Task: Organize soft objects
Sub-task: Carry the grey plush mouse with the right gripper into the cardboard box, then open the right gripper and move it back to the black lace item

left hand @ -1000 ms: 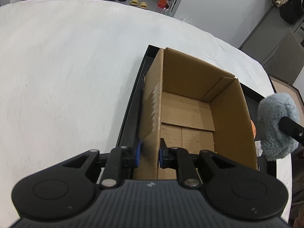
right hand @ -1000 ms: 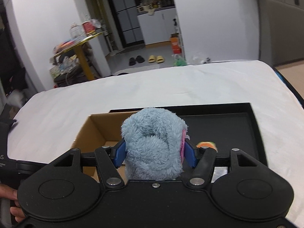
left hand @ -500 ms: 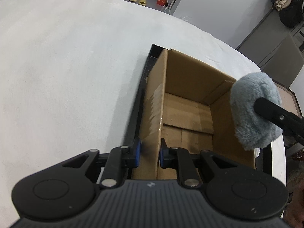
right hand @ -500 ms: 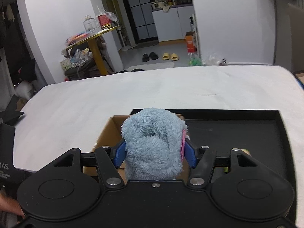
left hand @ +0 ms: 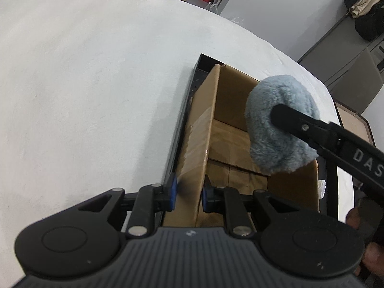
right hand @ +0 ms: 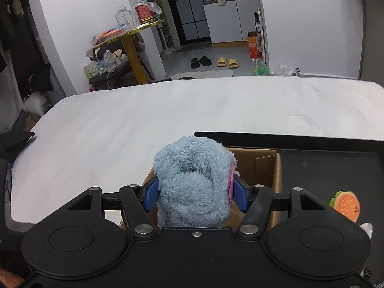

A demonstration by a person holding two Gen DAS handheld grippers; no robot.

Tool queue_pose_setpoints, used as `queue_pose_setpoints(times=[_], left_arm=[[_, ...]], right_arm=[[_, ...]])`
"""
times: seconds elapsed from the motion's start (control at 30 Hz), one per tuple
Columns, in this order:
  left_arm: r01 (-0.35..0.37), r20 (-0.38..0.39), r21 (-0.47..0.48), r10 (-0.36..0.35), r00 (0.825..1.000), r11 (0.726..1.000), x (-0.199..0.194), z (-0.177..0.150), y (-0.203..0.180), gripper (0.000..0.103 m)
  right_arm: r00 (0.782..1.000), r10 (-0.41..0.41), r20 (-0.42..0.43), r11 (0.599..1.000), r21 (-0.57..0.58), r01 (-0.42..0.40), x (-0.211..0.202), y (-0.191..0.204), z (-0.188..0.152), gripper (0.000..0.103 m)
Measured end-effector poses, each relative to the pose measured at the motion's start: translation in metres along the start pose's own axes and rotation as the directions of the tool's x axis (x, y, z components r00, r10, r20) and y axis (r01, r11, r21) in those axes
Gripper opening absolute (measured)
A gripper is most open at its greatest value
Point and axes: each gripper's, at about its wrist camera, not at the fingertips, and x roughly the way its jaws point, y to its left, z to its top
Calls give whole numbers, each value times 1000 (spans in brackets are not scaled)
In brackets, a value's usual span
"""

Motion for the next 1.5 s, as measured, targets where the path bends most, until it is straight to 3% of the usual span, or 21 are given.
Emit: queue_pose_setpoints(times=[0.07, 0.17, 0.27, 0.63, 0.73, 0.9, 1.1, 1.5], left_arm=[[0, -1, -6, 0, 1000, 1000, -1, 1, 1, 17], [6, -9, -7, -6, 1000, 1000, 1, 3, 1, 18], [15, -19, -16, -15, 1000, 1000, -1, 4, 1, 19], [-16, -8, -25, 16, 1000, 1000, -1, 1, -4, 21], [-33, -6, -28, 33, 999, 999, -1, -1, -7, 27], [-77, 7, -24, 77, 997, 997, -2, -5, -9, 48], [-142, 27, -12, 142, 989, 990, -2, -12, -12, 62], [-224, 83, 27, 221, 972, 974, -11, -17, -19, 77]], right_arm=[[1000, 4, -3, 1000, 21, -4, 2, 0, -1, 61], [999, 34, -20, 998, 52, -33, 10, 0, -4, 70], [999, 29, -44, 997, 73, -26, 11, -2, -8, 70], [1000, 28, 9, 995, 98, -29, -18, -18, -5, 70], [999, 15, 36, 995, 100, -19, -29, -27, -2, 70], [997, -15, 78, 995, 104, 7, -51, -47, 0, 70], [995, -74, 70, 990, 124, 65, -65, -72, -15, 70], [990, -140, -28, 979, 143, 143, -59, -100, -52, 70]])
